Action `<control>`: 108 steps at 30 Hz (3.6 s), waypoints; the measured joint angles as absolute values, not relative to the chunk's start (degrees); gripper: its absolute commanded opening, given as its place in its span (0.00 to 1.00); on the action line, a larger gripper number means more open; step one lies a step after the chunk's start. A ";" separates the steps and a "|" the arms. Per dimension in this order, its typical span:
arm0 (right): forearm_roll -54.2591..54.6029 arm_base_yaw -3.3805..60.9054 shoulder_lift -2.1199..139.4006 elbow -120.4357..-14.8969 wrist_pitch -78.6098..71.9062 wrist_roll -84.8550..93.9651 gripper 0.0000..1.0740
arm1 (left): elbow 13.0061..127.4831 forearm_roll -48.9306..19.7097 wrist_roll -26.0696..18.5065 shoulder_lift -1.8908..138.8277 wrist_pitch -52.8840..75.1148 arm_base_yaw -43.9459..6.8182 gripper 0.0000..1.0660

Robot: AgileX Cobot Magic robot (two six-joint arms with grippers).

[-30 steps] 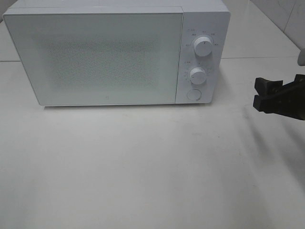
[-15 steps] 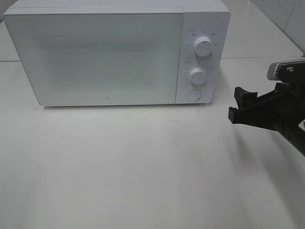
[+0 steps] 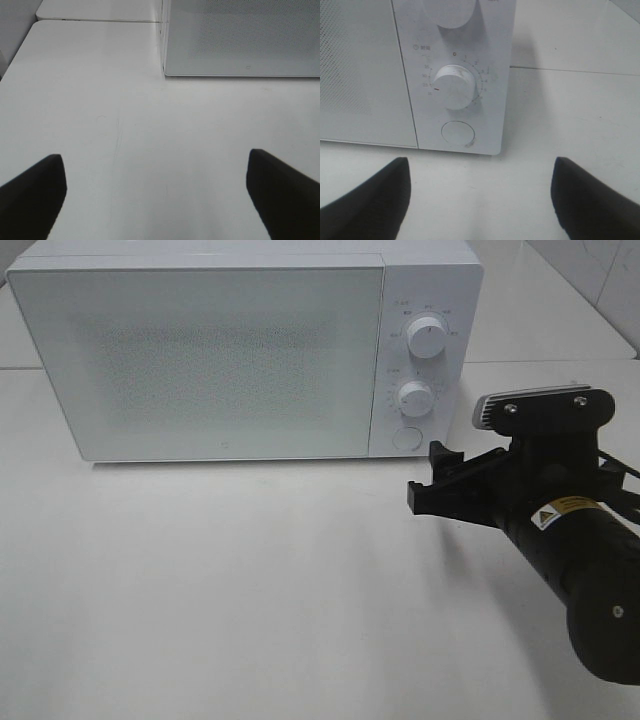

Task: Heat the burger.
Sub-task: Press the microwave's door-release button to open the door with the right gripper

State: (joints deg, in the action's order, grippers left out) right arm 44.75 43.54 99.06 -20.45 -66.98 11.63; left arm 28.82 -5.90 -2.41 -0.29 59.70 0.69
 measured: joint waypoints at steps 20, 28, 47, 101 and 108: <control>48.07 44.86 103.82 -26.24 -64.69 10.43 0.69 | 28.82 -5.90 -2.41 -0.29 59.70 0.69 0.84; 48.24 44.86 103.82 -26.24 -64.46 -3.61 0.62 | 28.82 -5.90 -2.41 -0.29 59.70 0.69 0.84; 48.24 44.86 103.82 -26.24 -63.83 -64.63 0.20 | 28.82 -5.90 -2.41 -0.29 59.70 0.69 0.84; 41.71 33.17 119.00 -44.69 -54.26 -78.50 0.00 | 28.82 -5.90 -2.41 -0.29 59.70 0.69 0.84; 41.14 32.03 122.10 -48.07 -53.63 -78.50 0.00 | 28.82 -5.90 -2.41 -0.29 59.70 0.69 0.84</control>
State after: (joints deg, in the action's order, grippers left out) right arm 41.14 32.03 122.10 -48.07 -53.63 -78.50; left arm 28.82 -5.90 -2.41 -0.29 59.70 0.69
